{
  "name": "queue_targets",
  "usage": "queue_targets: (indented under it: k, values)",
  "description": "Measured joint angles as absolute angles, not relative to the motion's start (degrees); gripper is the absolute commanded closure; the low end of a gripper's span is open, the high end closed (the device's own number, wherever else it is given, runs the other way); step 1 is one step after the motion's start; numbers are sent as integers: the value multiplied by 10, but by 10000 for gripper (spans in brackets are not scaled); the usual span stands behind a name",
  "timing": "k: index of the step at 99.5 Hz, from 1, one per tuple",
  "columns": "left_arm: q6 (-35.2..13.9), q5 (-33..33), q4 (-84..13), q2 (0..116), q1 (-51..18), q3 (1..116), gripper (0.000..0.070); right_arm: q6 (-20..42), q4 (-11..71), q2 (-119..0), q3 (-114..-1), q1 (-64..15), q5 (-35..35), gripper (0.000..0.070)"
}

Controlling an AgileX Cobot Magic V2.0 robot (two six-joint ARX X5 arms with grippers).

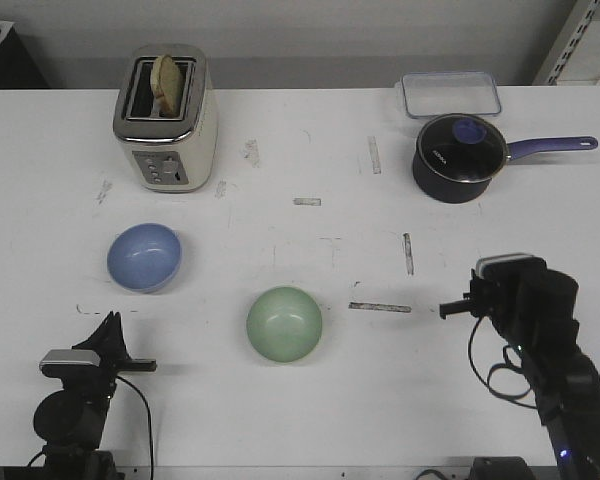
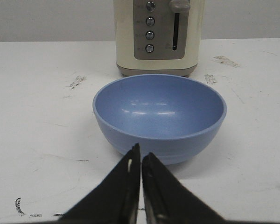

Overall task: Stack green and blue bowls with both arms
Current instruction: 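Retract the right arm to rest and raise the left arm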

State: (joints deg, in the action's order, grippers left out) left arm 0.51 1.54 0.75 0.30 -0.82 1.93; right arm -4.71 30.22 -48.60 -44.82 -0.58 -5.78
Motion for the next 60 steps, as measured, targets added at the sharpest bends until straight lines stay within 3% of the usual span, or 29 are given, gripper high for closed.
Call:
queue_targets:
  k: [24,44,60]
  values:
    - [5,15,8,3,-8,19,699,-47,284,-312,-310,1,-58,699]
    - [-29,15,36,3,-8,19,699,-47,271,-193,-302,1,-58,699]
    - [-58,15,80,3,-8,25,699,-47,277,-175,-303,1,-58,699]
